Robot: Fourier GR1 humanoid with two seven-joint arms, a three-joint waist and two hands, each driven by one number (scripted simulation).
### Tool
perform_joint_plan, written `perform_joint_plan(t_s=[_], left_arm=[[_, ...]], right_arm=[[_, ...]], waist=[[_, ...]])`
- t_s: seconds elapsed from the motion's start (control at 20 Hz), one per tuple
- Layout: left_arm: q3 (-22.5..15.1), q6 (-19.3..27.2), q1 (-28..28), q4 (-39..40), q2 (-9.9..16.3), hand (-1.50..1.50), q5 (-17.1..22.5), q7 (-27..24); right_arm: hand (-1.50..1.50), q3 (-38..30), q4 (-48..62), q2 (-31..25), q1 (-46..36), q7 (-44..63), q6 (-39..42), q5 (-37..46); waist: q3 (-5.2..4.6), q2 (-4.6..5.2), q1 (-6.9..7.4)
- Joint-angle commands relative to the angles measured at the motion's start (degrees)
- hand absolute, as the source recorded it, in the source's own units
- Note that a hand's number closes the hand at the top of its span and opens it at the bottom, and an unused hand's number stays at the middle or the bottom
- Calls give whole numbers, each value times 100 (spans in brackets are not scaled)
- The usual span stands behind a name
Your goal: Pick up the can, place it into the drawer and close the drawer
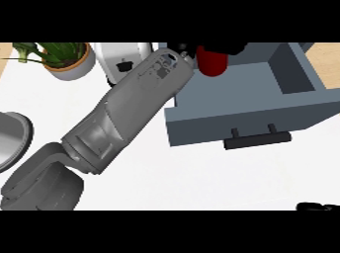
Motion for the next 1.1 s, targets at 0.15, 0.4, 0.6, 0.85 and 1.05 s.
perform_joint_plan(t_s=[0.15, 0.4, 0.6, 0.85, 1.05], left_arm=[[-273, 416, 132, 17, -1, -150, 221, 16], [-150, 487, 92, 246, -1, -150, 320, -356], [-246, 607, 128, 80, -1, -150, 488, -261], [-31, 698, 301, 29, -1, -150, 763, -577], [-203, 822, 230, -227, -1, -150, 961, -385]], right_arm=[[-150, 43, 1, 5, -75, -27, -4, 19], [-150, -21, 81, -66, -206, 15, 1, -47], [-150, 62, -131, -73, -25, -141, 33, 185], [-150, 132, -587, -446, -170, -224, -20, 985], [-150, 519, -703, -515, -263, -383, 23, 1531]], waist=[[3, 6, -80], [-1, 42, -72], [0, 12, -104], [-14, 32, -79], [-8, 2, -48]])
